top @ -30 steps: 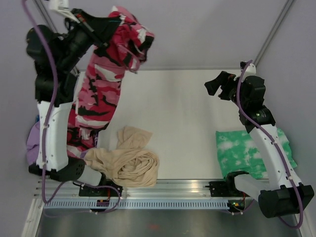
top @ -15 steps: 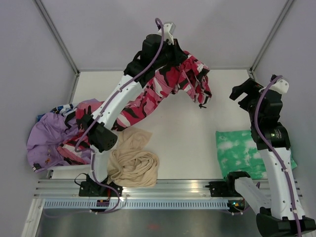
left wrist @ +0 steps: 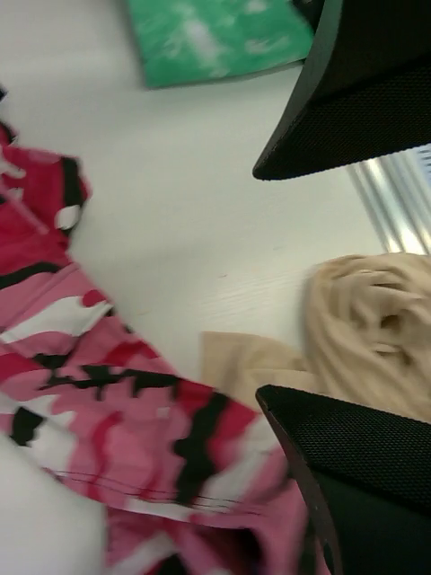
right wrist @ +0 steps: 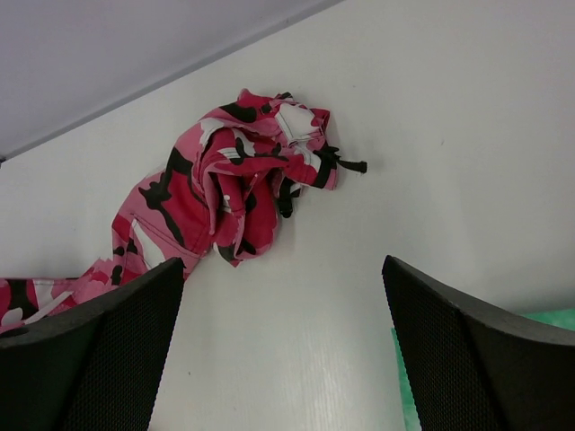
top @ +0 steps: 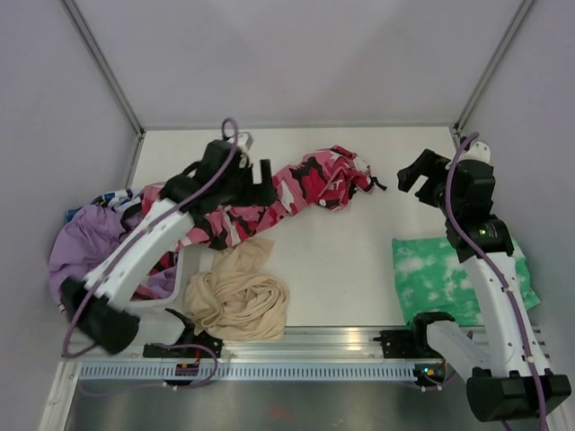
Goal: Fold and stack the trousers
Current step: Move the trousers to the center of the board
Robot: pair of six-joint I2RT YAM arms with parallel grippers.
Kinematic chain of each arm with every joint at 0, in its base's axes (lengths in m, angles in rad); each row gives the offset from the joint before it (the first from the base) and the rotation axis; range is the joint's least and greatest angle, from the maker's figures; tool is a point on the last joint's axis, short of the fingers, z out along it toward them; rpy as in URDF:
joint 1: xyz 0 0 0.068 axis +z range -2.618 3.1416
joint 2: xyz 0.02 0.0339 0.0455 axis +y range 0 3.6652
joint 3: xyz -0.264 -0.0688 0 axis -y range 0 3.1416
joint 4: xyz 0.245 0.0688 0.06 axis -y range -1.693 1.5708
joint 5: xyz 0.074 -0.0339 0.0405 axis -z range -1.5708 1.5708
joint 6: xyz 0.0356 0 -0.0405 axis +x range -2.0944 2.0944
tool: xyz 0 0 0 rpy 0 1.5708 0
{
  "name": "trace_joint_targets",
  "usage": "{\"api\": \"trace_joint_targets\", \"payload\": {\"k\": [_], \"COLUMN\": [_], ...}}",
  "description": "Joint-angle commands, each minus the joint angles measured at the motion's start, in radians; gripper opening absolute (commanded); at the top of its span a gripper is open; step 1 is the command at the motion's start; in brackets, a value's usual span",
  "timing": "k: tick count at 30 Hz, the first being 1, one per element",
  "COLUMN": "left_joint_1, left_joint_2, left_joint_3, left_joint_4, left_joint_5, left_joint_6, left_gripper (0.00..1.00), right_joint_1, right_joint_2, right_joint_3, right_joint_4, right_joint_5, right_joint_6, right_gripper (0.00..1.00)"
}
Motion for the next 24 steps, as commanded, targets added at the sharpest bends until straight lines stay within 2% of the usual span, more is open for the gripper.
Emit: {"api": "trace_joint_targets", "payload": {"k": [1, 3, 5, 7, 10, 16, 20, 24], "left_joint_1": [-0.020, -0.020, -0.021, -0.021, -0.021, -0.026, -0.047, -0.130], "left_joint_2": [-0.433, -0.536, -0.581, -0.644, -0.661, -0.550, -0.402, -0.295], "left_joint_3": [-0.209, -0.245, -0.334, -0.467, -0.623, -0.727, -0.711, -0.711], "left_joint_4": [-0.091, -0.222, -0.349, -0.367, -0.310, -0.143, -0.103, -0.085], "left_joint_5": [0.068, 0.071, 0.076, 0.074, 0.090, 0.067, -0.037, -0.154], "left_joint_6": [-0.106, -0.244, -0.298, -0.364, -0.425, -0.459, -0.459, -0.514], "left_gripper": [1.00, 0.99, 0.97, 0.97, 0.97, 0.97, 0.97, 0.97], "right_joint_1": [0.000, 0.000, 0.000, 0.000, 0.000, 0.000, 0.000, 0.000], "right_joint_2": [0.010, 0.027, 0.040, 0.039, 0.047, -0.005, -0.052, -0.075], "right_joint_3": [-0.023, -0.001, -0.007, -0.030, -0.052, -0.052, -0.082, -0.118], "right_joint_4": [0.081, 0.079, 0.110, 0.143, 0.164, 0.085, 0.053, 0.044], "right_joint_5": [-0.051, -0.086, -0.110, -0.143, -0.190, -0.170, -0.158, -0.189], "right_joint_6": [-0.010, 0.030, 0.065, 0.116, 0.154, 0.159, 0.190, 0.211], "right_gripper": [0.98, 0.98, 0.98, 0.98, 0.98, 0.98, 0.98, 0.98]}}
